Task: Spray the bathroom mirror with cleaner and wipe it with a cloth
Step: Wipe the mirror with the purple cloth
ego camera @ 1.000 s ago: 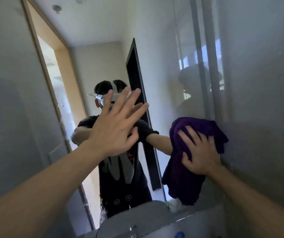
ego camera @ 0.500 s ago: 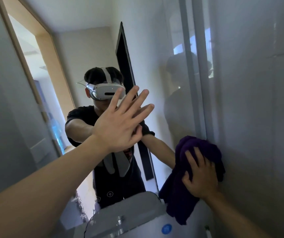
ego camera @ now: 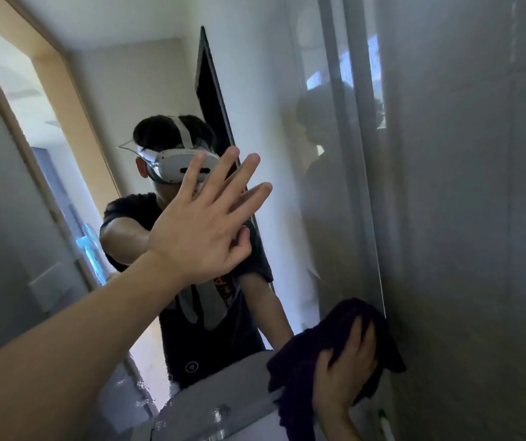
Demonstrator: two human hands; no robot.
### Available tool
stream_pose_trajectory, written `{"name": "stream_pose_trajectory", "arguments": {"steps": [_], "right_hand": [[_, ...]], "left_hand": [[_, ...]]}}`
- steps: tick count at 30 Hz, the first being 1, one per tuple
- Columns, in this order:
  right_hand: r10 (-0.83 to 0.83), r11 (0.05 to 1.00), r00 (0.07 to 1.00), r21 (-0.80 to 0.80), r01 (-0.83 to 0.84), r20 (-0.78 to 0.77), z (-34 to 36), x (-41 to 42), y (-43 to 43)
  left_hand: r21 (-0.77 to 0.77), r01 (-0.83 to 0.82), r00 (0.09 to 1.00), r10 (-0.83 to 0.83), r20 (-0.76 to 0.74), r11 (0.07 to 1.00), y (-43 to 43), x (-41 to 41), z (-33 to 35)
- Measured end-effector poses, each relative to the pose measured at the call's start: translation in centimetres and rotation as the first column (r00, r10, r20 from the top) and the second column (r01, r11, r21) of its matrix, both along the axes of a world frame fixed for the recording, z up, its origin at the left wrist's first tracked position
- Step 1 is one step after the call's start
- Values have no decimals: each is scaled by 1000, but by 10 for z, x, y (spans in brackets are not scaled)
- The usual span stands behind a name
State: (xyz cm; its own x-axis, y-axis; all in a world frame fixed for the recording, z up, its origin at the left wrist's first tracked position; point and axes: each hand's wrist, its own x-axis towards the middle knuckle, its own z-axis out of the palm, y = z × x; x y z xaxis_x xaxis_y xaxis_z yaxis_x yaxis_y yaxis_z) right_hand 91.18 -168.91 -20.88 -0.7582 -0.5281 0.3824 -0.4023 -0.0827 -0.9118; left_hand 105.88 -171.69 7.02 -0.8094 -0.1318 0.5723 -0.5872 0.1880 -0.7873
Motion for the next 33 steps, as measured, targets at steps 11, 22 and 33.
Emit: {"name": "stream_pose_trajectory", "arguments": {"steps": [11, 22, 33], "right_hand": [[168, 982, 884, -2, -187, -437, -8, 79, 19], [83, 912, 490, -131, -388, -868, 16, 0, -5], [5, 990, 839, -118, -82, -545, 75, -59, -23]], "left_hand": [[-6, -13, 1000, 12, -10, 1000, 2, -1, 1], [-18, -36, 999, 36, -1, 999, 2, -1, 1], [-13, -5, 1000, 5, -23, 1000, 5, 0, 0]]}}
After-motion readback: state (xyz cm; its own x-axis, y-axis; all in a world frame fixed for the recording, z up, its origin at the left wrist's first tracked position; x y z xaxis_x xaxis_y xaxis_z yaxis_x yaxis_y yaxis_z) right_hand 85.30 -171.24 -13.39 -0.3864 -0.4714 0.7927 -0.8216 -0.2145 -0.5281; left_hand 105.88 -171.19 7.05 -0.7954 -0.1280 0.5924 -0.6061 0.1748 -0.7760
